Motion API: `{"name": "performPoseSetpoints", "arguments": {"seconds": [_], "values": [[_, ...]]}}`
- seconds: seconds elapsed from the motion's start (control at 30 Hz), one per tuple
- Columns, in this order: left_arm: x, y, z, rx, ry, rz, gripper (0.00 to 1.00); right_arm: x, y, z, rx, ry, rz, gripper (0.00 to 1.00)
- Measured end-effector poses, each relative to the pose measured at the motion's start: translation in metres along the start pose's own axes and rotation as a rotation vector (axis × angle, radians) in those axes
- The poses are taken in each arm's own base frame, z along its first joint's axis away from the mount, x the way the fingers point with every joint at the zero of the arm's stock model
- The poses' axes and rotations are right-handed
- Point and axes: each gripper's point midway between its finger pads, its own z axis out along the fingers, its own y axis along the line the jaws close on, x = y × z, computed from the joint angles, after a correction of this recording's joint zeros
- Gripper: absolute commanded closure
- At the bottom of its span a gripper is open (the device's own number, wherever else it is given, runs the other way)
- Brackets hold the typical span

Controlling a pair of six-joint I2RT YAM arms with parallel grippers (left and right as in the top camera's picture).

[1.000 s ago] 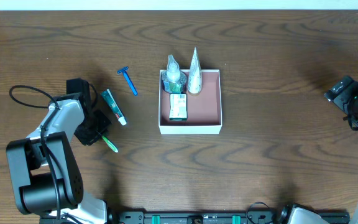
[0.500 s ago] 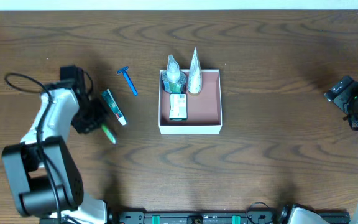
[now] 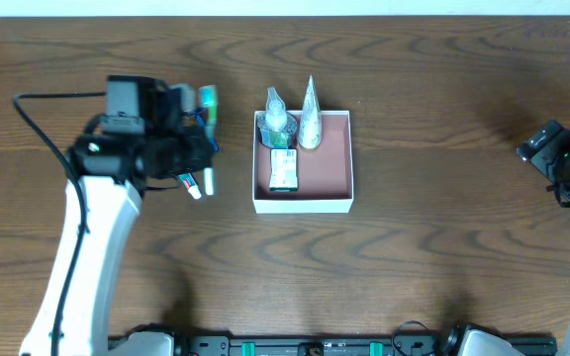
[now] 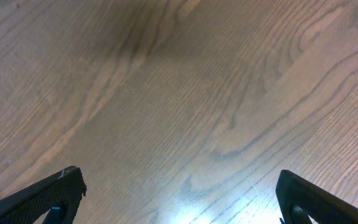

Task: Pack container
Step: 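Lift the toothbrush and carry it right into the box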

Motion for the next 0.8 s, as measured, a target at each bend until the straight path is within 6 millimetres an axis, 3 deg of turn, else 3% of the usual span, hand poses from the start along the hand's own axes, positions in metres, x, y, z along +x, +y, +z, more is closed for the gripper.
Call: {"name": "performPoseSetpoints", "arguments": {"seconds": [0.2, 0.4, 0.57, 0.8], "values": [[-0.001, -0.073, -0.01, 0.125, -0.096, 0.184, 0.92, 0.0, 0.0, 0.0, 0.0, 0.0, 0.0, 0.01], [0.006, -0.116, 0.001, 0.159, -0.123, 0.233, 0.93, 0.0, 0.0, 0.0, 0.001, 0.0, 0.0, 0.01], [0.018, -0.141, 0.029, 0.122, -0.114, 0.224, 0.93, 0.0, 0.0, 0.0, 0.0, 0.0, 0.0, 0.01], [0.034, -0.155, 0.082, 0.037, -0.093, 0.192, 0.93, 0.0, 0.0, 0.0, 0.0, 0.0, 0.0, 0.01]]}}
